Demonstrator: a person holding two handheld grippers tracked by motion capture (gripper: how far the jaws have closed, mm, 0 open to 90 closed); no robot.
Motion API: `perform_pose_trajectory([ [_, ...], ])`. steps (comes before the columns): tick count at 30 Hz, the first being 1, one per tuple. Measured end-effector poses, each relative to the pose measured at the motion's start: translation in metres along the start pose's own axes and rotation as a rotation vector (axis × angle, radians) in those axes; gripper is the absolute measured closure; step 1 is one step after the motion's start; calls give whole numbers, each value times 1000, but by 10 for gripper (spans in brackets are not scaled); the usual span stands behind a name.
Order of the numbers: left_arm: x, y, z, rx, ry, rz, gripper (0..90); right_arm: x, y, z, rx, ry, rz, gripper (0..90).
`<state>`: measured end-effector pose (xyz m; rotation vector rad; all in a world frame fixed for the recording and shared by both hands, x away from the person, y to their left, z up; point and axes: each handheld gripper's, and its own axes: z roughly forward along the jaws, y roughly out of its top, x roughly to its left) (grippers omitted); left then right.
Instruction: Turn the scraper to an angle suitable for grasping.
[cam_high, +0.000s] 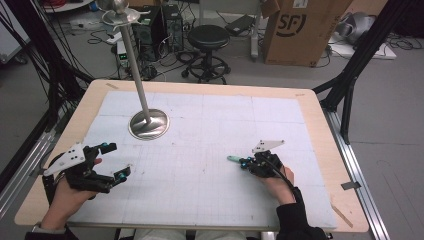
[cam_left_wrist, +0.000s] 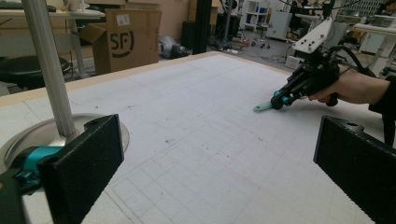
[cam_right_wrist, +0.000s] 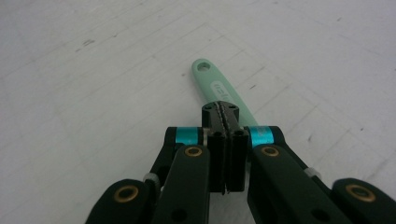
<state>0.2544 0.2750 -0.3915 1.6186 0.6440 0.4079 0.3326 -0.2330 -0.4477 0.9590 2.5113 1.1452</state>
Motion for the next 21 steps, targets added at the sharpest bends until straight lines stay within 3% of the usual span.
perform_pose_trajectory([
  [10, 1, 1, 5, -2, -12, -1, 21, -6, 2, 2, -27, 3, 16, 898],
  [12, 1, 1, 8, -3, -19, -1, 21, -8, 2, -7, -73, 36, 45, 897],
  [15, 3, 0, 11, 6, -27, -1, 21, -11, 2, -27, -129, 14, 59, 897],
  [21, 4, 0, 9, 1, -32, -2, 21, -13, -5, -56, -102, -32, 17, 894],
])
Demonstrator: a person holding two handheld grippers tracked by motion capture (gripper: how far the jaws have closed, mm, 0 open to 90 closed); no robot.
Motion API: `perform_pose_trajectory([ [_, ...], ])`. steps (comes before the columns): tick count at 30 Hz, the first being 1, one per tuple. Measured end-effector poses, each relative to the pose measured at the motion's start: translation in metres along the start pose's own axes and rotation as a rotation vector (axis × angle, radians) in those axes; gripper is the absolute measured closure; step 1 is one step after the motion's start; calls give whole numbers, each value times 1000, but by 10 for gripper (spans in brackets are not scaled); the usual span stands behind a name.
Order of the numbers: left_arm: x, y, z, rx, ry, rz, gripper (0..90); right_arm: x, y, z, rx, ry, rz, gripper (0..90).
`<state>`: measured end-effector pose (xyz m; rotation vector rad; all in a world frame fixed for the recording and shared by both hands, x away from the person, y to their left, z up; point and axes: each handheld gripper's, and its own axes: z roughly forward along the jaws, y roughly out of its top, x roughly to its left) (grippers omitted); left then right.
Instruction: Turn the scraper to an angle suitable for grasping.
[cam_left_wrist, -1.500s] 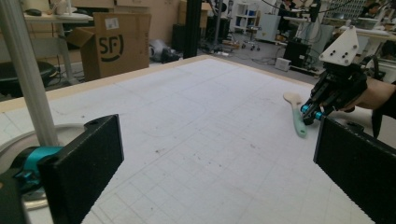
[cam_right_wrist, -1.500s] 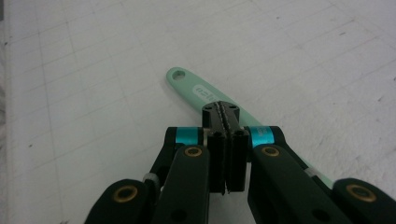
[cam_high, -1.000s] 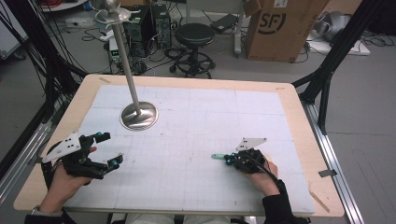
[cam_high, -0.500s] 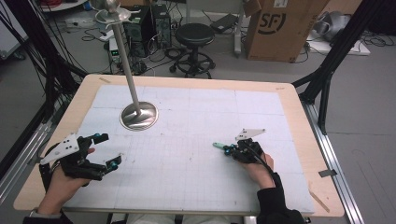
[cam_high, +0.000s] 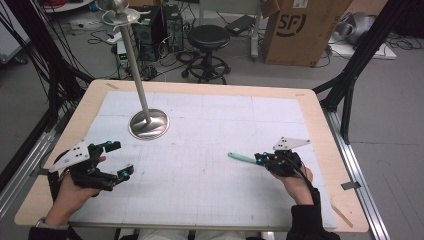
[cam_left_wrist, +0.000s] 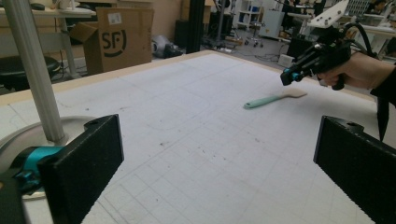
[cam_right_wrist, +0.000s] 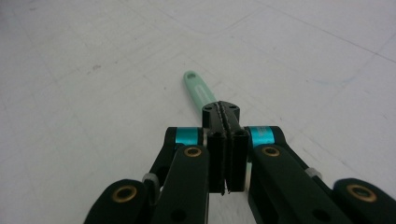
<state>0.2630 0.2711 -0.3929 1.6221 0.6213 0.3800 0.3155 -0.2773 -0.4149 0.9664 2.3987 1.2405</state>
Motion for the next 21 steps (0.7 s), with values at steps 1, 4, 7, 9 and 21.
perform_pose_trajectory([
  [1, 0, 0, -1, -6, 0, 0, 21, -1, -2, -4, -6, 4, -6, 888],
  [4, 1, 0, -5, -9, 12, 0, 21, -7, -8, -15, -34, 19, 14, 798],
  [7, 1, 0, -9, -15, 20, -6, 21, -12, -10, -25, -85, 52, 40, 642],
  [9, 1, 1, -10, -13, 23, -10, 21, -16, -9, -28, -100, 116, 82, 516],
  [21, -2, 2, -11, -10, 24, -1, 21, -15, -4, -39, -152, 83, 35, 12],
])
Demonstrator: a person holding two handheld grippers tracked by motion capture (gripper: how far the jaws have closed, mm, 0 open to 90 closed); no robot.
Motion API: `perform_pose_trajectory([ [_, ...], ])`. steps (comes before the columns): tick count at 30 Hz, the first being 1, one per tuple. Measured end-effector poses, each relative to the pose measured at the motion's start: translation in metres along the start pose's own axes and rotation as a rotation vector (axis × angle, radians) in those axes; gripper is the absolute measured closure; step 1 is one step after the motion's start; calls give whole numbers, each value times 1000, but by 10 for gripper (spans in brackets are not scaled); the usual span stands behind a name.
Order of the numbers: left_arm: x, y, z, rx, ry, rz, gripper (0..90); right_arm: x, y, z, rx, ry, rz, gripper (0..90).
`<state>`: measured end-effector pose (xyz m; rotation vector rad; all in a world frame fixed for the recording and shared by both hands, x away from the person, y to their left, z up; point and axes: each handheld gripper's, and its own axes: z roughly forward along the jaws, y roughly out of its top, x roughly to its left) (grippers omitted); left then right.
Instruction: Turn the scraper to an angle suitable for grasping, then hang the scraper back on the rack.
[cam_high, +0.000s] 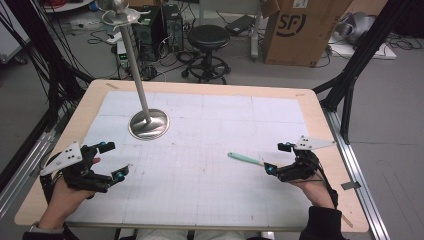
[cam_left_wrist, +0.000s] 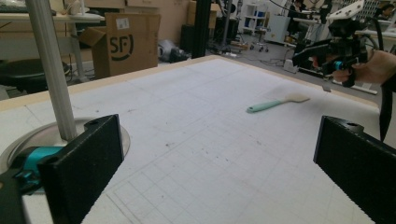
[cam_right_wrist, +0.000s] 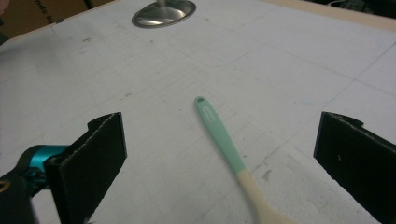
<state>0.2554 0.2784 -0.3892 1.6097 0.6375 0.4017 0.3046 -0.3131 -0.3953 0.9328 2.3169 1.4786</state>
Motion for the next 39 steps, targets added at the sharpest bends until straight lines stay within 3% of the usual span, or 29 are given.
perform_pose_trajectory([
  [6, 0, 1, 2, 2, -11, 0, 21, 2, 4, -1, 19, -22, -34, 13],
  [10, -3, -2, 5, 20, -8, 8, 21, 4, 9, 5, 71, 38, -67, 14],
  [15, -8, -3, 10, 39, -11, 23, 21, 0, 16, 8, 134, 38, -101, 17],
  [20, -9, -5, 12, 53, -12, 23, 21, -11, 25, 12, 229, 30, -135, 17],
  [23, -8, -5, 13, 53, -20, 22, 21, -15, 27, 17, 280, 26, -117, 17],
  [26, -7, -5, 14, 53, -22, 16, 21, -19, 28, 25, 321, 38, -140, 17],
  [29, -7, -5, 14, 54, -21, 15, 21, -23, 28, 33, 400, 45, -162, 24],
  [33, -6, -5, 12, 51, -15, 17, 21, -27, 31, 43, 456, 77, -184, 62],
  [35, -6, -5, 11, 51, -14, 15, 21, -29, 33, 47, 484, 94, -186, 129],
  [39, -7, -6, 9, 56, -13, 12, 21, -30, 36, 56, 583, 100, -216, 188],
])
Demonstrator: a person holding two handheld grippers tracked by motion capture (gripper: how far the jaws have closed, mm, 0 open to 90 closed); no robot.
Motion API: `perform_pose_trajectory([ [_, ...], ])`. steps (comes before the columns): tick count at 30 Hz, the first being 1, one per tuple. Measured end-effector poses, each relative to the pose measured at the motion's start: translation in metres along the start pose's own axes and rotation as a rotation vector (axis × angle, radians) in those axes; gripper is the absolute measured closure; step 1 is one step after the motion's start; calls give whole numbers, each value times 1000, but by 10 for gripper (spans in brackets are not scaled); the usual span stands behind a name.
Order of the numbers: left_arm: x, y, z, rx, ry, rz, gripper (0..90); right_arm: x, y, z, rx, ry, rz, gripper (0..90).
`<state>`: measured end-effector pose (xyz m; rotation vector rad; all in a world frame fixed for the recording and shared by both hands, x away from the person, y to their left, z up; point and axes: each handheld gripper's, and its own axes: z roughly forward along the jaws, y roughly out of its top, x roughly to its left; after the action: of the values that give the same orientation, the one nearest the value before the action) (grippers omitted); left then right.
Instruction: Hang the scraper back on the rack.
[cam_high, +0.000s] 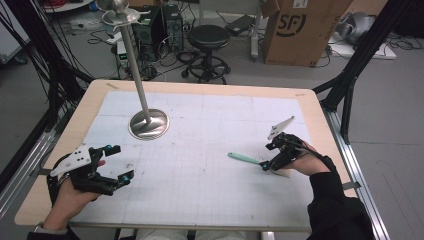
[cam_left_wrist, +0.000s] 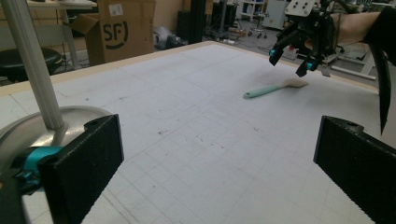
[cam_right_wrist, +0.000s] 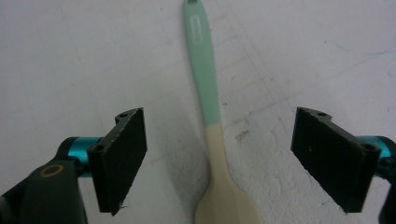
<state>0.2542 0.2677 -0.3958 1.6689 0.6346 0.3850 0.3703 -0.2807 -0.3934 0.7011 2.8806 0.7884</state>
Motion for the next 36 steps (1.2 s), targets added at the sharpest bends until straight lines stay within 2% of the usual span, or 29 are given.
perform_pose_trajectory([
  [5, 1, -1, -2, -1, 6, 1, 21, 1, 10, 10, 124, -13, -48, 288],
  [9, 1, -1, -4, -9, -4, -21, 21, 1, 15, 17, 202, -40, -67, 375],
  [13, 2, -1, -3, -8, -5, -24, 21, -1, 16, 21, 230, -21, -71, 475],
  [17, 2, -2, -2, -7, -3, -22, 21, 0, 15, 25, 291, -7, -71, 556],
  [25, 1, -2, 0, -5, -9, -21, 21, 2, 19, 29, 330, -19, -78, 625],
  [28, 1, -2, 0, 1, -7, -18, 21, 4, 25, 31, 375, -27, -96, 640],
  [33, 1, -2, -2, -2, -5, -18, 21, 8, 34, 36, 448, -22, -116, 740],
  [36, 1, -2, -3, -5, -4, -20, 21, 7, 35, 36, 456, -6, -106, 796],
])
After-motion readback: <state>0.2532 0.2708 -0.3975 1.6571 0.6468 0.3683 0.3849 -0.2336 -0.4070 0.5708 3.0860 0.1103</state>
